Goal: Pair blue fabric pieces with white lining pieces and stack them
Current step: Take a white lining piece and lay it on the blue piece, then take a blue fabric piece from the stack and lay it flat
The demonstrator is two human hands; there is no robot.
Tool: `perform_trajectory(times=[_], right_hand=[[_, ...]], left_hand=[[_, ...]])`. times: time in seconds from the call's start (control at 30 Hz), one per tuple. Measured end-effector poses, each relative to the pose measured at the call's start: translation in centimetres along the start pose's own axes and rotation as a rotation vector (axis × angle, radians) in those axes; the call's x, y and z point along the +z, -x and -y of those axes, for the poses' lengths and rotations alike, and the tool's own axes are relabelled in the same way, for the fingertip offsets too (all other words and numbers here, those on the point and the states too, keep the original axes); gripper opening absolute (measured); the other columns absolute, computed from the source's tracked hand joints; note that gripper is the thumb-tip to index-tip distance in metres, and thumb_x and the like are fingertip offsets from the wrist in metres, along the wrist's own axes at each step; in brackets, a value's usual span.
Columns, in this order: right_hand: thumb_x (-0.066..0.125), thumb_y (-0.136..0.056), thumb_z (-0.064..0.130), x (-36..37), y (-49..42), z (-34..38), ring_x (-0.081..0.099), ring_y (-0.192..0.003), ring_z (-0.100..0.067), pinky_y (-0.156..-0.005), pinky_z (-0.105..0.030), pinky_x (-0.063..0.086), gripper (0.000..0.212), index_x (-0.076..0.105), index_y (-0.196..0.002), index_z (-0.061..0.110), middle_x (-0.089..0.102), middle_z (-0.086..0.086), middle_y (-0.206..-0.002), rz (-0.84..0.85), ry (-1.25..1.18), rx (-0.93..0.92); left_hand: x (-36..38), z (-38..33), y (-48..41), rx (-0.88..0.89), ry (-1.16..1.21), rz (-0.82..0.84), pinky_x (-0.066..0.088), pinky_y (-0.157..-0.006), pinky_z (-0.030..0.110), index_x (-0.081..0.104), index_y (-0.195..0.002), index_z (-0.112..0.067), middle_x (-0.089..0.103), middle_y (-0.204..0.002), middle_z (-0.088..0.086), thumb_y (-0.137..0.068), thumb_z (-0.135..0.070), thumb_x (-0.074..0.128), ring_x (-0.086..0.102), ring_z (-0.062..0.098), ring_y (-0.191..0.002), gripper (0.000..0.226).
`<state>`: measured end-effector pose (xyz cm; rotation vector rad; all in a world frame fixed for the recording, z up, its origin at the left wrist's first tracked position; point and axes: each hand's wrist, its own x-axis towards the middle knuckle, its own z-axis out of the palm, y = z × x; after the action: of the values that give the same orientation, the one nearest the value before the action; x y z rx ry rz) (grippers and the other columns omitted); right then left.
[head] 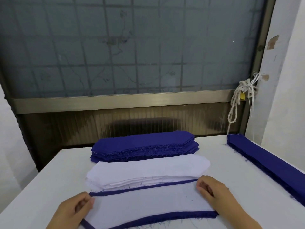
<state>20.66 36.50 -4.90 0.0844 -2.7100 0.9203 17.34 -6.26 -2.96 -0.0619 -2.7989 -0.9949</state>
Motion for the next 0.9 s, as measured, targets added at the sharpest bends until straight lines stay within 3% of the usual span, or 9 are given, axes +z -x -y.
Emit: perform_trajectory(times=[0.17,0.3,0.37,0.43,0.47,0.53,0.6,0.7,0.9], right_hand=[[0.058,-0.092,0.026,0.3,-0.3,0.3,0.043,-0.06,-0.006,-0.059,-0.017,0.037,0.014,0.053,-0.079,0.026,0.051,0.005,-0.066,0.003,0.07,0.041],[0.054,-0.092,0.031,0.4,-0.6,0.8,0.044,-0.06,-0.007,-0.058,-0.017,0.037,0.015,0.049,-0.078,0.029,0.048,0.008,-0.061,0.03,0.153,0.053],[0.054,-0.091,0.033,0.3,-1.0,1.1,0.044,-0.059,-0.006,-0.057,-0.017,0.036,0.017,0.046,-0.076,0.03,0.051,0.014,-0.062,0.051,0.173,0.063],[0.054,-0.091,0.035,0.1,-1.8,1.4,0.043,-0.055,-0.006,-0.055,-0.017,0.034,0.021,0.045,-0.072,0.032,0.053,0.016,-0.06,0.058,0.186,0.076],[0.053,-0.092,0.035,0.0,-2.4,1.6,0.043,-0.054,-0.006,-0.054,-0.017,0.034,0.022,0.045,-0.072,0.032,0.052,0.013,-0.058,0.052,0.208,0.074],[0.051,-0.094,0.033,0.1,-3.8,2.2,0.043,-0.054,-0.007,-0.053,-0.017,0.034,0.018,0.048,-0.076,0.032,0.049,0.009,-0.057,0.015,0.238,0.032],[0.051,-0.095,0.027,0.4,-5.5,3.1,0.046,-0.06,-0.006,-0.057,-0.015,0.037,0.013,0.05,-0.082,0.03,0.05,0.012,-0.066,-0.034,0.201,-0.043],[0.051,-0.096,0.022,1.7,-8.4,4.7,0.047,-0.084,-0.004,-0.074,-0.012,0.039,0.01,0.054,-0.099,0.031,0.05,0.017,-0.091,-0.104,0.171,-0.162],[0.047,-0.097,0.027,6.4,-14.1,7.6,0.035,-0.12,-0.004,-0.101,-0.016,0.03,0.041,0.04,-0.137,0.035,0.038,0.017,-0.132,-0.196,0.204,-0.237]], left_hand=[[0.5,-0.6,0.0,-0.14,0.167,0.011,0.034,-0.068,0.001,0.067,-0.064,-0.026,0.059,-0.078,-0.029,-0.078,-0.016,0.078,0.053,-0.009,-0.08,0.02],[1.2,-0.5,-0.8,-0.215,0.3,-0.05,0.038,-0.07,0.006,0.065,-0.07,-0.028,0.065,-0.067,-0.002,-0.084,-0.017,0.073,0.06,0.009,-0.067,0.019],[1.2,-1.6,0.2,-0.115,0.317,-0.157,0.032,-0.098,0.009,0.066,-0.106,-0.016,0.067,-0.108,0.017,-0.1,-0.01,0.05,0.059,0.031,-0.112,0.018],[2.0,-1.5,-1.3,-0.229,-0.024,-0.496,0.004,-0.12,0.034,0.026,-0.144,0.011,0.024,-0.148,0.037,-0.105,-0.001,0.015,0.017,0.044,-0.142,0.042],[2.3,-1.4,-1.5,-0.197,-0.056,-0.48,0.005,-0.12,0.035,0.028,-0.143,0.012,0.025,-0.149,0.037,-0.105,-0.001,0.016,0.019,0.044,-0.141,0.042],[0.8,-2.2,-2.4,-0.025,-0.058,-0.078,0.039,-0.098,0.017,0.067,-0.102,-0.017,0.066,-0.109,0.017,-0.099,-0.01,0.049,0.06,0.029,-0.107,0.019],[0.6,-2.4,-4.5,-0.089,-0.133,0.029,0.046,-0.075,0.017,0.055,-0.071,-0.032,0.059,-0.077,-0.005,-0.089,-0.015,0.067,0.058,0.014,-0.077,0.027],[1.2,-3.8,-6.9,-0.005,-0.129,-0.107,0.046,-0.092,0.025,0.06,-0.095,-0.029,0.056,-0.098,-0.009,-0.089,-0.016,0.066,0.053,0.009,-0.092,0.015],[2.9,-5.4,-11.8,0.144,-0.08,-0.183,0.039,-0.104,0.028,0.055,-0.131,-0.023,0.054,-0.134,-0.002,-0.091,-0.019,0.064,0.048,0.013,-0.12,0.042]])
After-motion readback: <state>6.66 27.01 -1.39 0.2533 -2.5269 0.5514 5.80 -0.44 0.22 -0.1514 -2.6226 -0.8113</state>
